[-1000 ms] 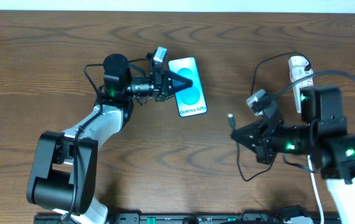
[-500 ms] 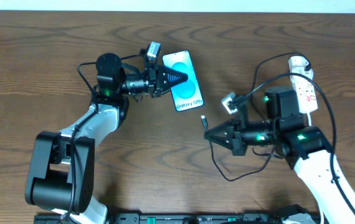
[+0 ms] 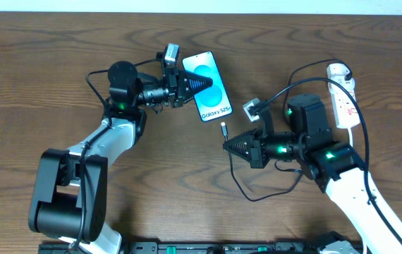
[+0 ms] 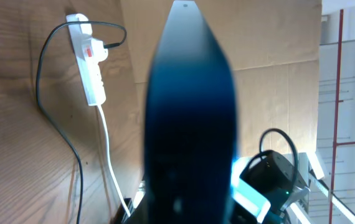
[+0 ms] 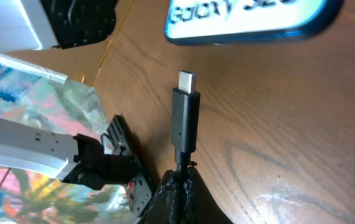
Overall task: Plug charger to phone and switch on socket
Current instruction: 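Move the held plug toward the phone's bottom port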
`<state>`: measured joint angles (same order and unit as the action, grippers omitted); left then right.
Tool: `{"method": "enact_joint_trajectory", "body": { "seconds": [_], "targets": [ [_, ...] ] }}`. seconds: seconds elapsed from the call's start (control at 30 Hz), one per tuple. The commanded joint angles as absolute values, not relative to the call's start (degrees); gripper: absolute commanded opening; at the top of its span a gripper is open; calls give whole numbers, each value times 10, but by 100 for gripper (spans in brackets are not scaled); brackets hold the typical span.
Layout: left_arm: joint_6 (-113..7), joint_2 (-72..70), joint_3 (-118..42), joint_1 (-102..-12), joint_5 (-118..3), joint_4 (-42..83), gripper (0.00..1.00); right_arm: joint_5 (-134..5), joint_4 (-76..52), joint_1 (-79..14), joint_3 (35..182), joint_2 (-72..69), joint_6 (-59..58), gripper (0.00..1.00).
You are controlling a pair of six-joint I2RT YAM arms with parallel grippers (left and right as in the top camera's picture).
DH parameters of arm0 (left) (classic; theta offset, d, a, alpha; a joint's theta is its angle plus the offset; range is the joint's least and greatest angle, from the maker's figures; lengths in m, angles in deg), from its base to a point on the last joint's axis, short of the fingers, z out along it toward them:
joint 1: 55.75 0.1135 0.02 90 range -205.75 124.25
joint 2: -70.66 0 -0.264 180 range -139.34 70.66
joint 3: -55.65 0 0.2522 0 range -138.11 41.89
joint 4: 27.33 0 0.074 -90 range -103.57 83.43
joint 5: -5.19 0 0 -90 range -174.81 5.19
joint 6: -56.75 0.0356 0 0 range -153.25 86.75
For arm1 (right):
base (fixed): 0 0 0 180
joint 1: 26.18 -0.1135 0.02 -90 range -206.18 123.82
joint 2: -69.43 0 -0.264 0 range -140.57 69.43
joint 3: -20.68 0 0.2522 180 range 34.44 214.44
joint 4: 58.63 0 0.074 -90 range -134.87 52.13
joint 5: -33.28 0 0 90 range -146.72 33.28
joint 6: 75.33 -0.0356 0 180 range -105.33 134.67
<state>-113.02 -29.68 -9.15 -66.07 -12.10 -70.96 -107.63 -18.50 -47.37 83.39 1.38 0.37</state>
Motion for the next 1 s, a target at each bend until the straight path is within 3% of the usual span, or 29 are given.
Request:
{"method": "enact_joint_trajectory", "body": {
  "seconds": [0.0,0.97],
  "targets": [
    [-1142,-290,-109,-662,-120,-731,7,-1105,-194,-478,833,-7,-27,1],
    [-1172,-290,-109,-662,-103,-731,7,-1109,-235,-478,833,-18,-63,1]
  ]
}}
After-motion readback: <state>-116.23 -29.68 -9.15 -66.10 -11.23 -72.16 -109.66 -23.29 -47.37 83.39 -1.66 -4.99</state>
